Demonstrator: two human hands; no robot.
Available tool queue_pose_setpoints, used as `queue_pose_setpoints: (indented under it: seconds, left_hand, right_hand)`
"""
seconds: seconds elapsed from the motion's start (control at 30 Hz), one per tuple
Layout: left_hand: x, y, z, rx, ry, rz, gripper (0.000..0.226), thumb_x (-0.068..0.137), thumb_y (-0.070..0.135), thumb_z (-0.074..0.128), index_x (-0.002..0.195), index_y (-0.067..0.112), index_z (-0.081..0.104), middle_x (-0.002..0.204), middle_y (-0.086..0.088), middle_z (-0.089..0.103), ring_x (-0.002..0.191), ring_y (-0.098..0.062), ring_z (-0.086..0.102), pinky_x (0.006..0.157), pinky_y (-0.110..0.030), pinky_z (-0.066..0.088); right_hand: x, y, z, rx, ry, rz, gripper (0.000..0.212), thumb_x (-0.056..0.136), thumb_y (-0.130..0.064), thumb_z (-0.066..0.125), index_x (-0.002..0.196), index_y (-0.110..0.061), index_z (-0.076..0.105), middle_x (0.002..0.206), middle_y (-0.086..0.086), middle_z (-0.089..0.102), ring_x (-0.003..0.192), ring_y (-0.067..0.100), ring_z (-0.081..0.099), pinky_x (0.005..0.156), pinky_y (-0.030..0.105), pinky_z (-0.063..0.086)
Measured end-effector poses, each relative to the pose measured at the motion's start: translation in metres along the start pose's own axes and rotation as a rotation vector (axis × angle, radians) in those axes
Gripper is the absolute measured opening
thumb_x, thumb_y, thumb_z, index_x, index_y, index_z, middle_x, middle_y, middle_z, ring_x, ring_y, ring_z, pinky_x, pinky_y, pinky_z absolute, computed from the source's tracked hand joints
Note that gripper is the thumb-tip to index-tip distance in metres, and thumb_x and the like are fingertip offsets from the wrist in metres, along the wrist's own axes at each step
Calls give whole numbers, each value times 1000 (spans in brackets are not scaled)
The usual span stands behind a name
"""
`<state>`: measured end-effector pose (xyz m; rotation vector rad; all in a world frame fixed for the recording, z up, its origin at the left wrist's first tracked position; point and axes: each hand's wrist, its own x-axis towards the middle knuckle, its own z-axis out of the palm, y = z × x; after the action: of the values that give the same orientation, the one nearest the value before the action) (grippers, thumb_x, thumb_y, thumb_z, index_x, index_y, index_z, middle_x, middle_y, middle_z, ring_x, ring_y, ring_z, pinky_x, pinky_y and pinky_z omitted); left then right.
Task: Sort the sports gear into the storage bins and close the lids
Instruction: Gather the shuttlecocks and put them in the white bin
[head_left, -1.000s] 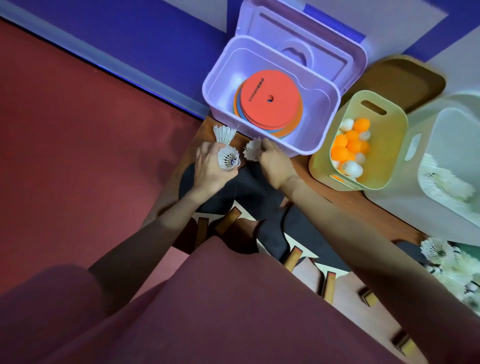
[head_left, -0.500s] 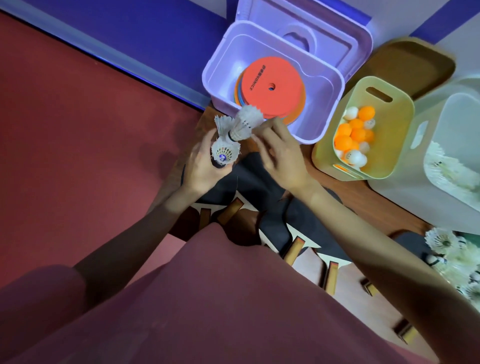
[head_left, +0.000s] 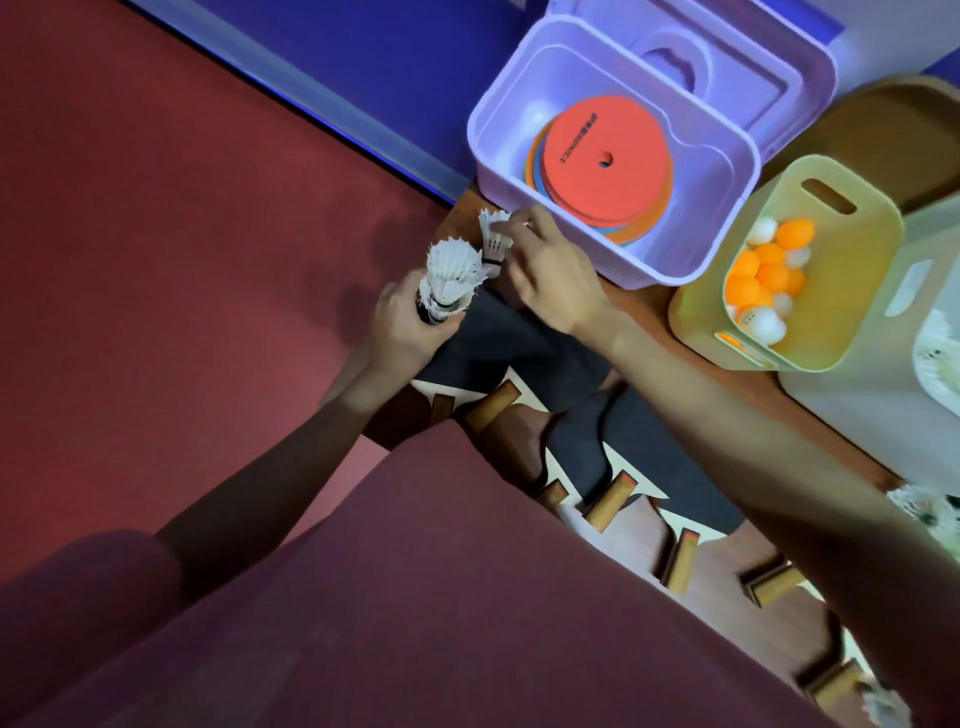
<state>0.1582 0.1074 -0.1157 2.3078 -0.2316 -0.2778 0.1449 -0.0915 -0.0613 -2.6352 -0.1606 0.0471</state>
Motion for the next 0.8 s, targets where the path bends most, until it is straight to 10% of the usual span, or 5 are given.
queue_pose_setpoints:
  seconds: [0.2, 0.33, 0.6, 0.8]
  left_hand:
    - [-4, -2, -4, -21, -4, 29, 63, 63, 53, 61, 108, 8, 63, 95, -9, 69, 87, -31, 61, 74, -37, 47]
    - [-5, -3, -5, -26, -25, 53, 60, 63, 51, 63, 106, 8, 63, 91, -7, 68, 82, -30, 61, 70, -38, 48]
    - [-12, -7, -4, -37, -97, 86, 58, 63, 50, 68, 105, 11, 62, 95, -4, 69, 83, -27, 64, 72, -42, 52]
    - [-23, 13, 2, -25, -200, 169, 59, 67, 44, 70, 114, 10, 62, 103, -6, 68, 90, -27, 63, 78, -43, 52]
  right_hand:
    - [40, 18, 26, 1, -287, 237, 73, 84, -2, 51, 150, -9, 19, 149, 14, 24, 127, 33, 43, 97, 42, 44]
    - [51, 24, 40, -88, -347, 328, 66, 84, -1, 52, 144, -7, 26, 135, 19, 33, 113, 43, 51, 88, 49, 47]
    - [-10, 12, 33, -78, -25, 234, 29, 86, -2, 45, 114, -3, 54, 109, 15, 50, 87, 41, 57, 66, 47, 48]
    - [-96, -7, 11, 164, 515, 360, 15, 93, -5, 49, 100, 1, 60, 96, 16, 56, 78, 23, 54, 66, 35, 44]
